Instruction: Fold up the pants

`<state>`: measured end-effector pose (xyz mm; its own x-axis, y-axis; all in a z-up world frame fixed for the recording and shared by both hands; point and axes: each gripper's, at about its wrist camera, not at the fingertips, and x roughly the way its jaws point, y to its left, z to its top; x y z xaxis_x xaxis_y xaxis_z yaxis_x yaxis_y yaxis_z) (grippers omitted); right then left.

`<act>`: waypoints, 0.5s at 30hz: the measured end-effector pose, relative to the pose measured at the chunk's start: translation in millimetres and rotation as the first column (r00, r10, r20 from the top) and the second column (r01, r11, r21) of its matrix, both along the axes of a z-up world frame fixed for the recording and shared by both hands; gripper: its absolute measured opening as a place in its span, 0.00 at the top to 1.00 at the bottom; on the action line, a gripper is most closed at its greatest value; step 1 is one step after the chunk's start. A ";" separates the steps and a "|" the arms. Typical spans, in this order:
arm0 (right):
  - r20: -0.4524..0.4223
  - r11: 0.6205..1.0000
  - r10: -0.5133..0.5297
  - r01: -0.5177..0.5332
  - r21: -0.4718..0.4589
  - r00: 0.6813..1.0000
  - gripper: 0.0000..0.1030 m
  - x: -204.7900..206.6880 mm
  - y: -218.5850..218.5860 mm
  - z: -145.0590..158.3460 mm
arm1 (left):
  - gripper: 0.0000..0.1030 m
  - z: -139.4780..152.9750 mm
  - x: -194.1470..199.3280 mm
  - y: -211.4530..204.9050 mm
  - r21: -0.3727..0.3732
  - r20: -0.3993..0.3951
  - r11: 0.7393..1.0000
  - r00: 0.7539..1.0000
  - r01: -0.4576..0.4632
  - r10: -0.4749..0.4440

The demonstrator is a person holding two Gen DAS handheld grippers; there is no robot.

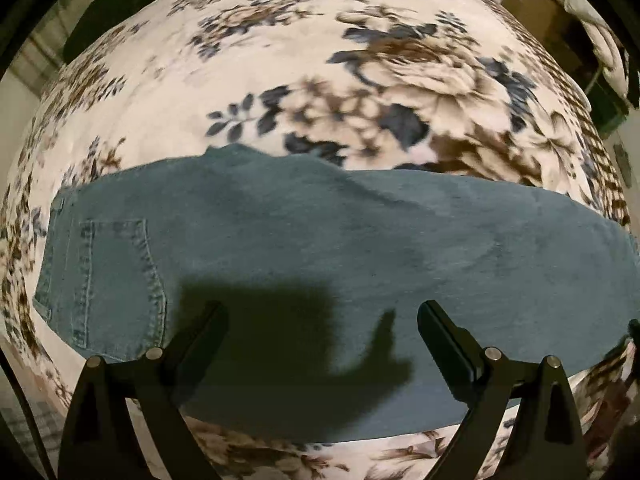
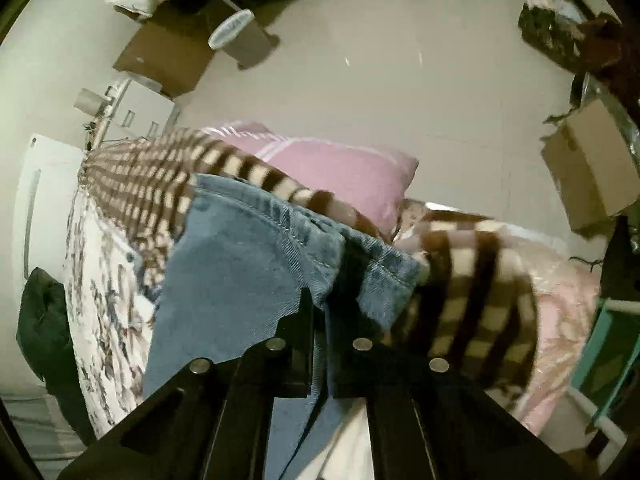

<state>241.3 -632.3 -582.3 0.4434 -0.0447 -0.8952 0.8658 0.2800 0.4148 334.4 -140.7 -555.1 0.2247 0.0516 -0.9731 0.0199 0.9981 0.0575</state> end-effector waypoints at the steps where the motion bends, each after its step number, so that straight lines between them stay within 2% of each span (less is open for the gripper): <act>1: -0.002 1.000 -0.017 0.017 -0.013 1.000 0.96 -6.3 -0.5 9.6 | 0.06 0.4 1.7 -2.0 0.011 0.000 1.000 1.000 0.008 -0.008; 4: -0.032 0.999 -0.038 0.038 -0.008 0.999 0.96 -21.6 0.6 12.3 | 0.06 -1.6 3.8 -2.4 0.023 -0.002 1.000 1.000 0.002 -0.002; 6: -0.115 0.998 -0.030 0.036 0.043 0.993 0.95 -31.3 0.1 -6.6 | 0.06 -4.9 4.6 0.7 0.037 -0.010 0.999 1.000 -0.018 0.018; 7: -0.162 0.993 -0.006 0.024 0.113 0.987 0.94 -29.9 -4.2 -24.7 | 0.06 -6.1 4.8 3.3 0.043 -0.016 0.999 0.999 -0.029 0.029; 8: -0.198 0.985 0.029 0.006 0.173 0.980 0.82 -26.7 -6.4 -35.9 | 0.06 -6.8 4.7 7.8 0.049 -0.023 0.998 0.999 -0.043 0.044; 9: -0.263 0.977 0.079 -0.023 0.211 0.962 0.75 -23.9 -7.2 -37.0 | 0.06 -5.1 4.0 16.1 0.050 -0.023 0.996 0.997 -0.067 0.068; 10: -0.284 0.977 0.106 -0.048 0.205 0.953 0.65 -21.6 -4.4 -29.1 | 0.06 -2.8 2.3 23.8 0.047 -0.021 0.995 0.996 -0.087 0.088; 11: -0.286 0.978 0.145 -0.093 0.189 0.947 0.50 -16.8 2.2 -13.9 | 0.06 -1.2 1.3 29.2 0.043 -0.020 0.994 0.995 -0.100 0.101; 12: -0.289 0.975 0.190 -0.145 0.169 0.938 0.42 -10.0 12.0 2.3 | 0.06 2.1 0.4 40.1 0.037 -0.015 0.992 0.992 -0.124 0.125; 13: -0.297 0.960 0.274 -0.241 0.145 0.915 0.34 5.5 33.3 25.2 | 0.06 4.5 0.0 48.6 0.040 -0.007 0.989 0.990 -0.141 0.142; 14: -0.280 0.942 0.334 -0.304 0.144 0.900 0.34 17.3 49.4 36.0 | 0.06 7.2 0.8 62.4 0.051 0.002 0.984 0.986 -0.169 0.169; 15: -0.238 0.903 0.426 -0.396 0.164 0.873 0.34 35.3 72.5 47.4 | 0.06 8.9 2.8 72.3 0.053 0.009 0.981 0.982 -0.188 0.187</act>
<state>276.6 -559.8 -534.9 0.1495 0.1917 -0.9700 0.7629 0.6017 0.2365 337.2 -68.4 -546.2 0.2095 0.1452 -0.9670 -0.1676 0.9796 0.1108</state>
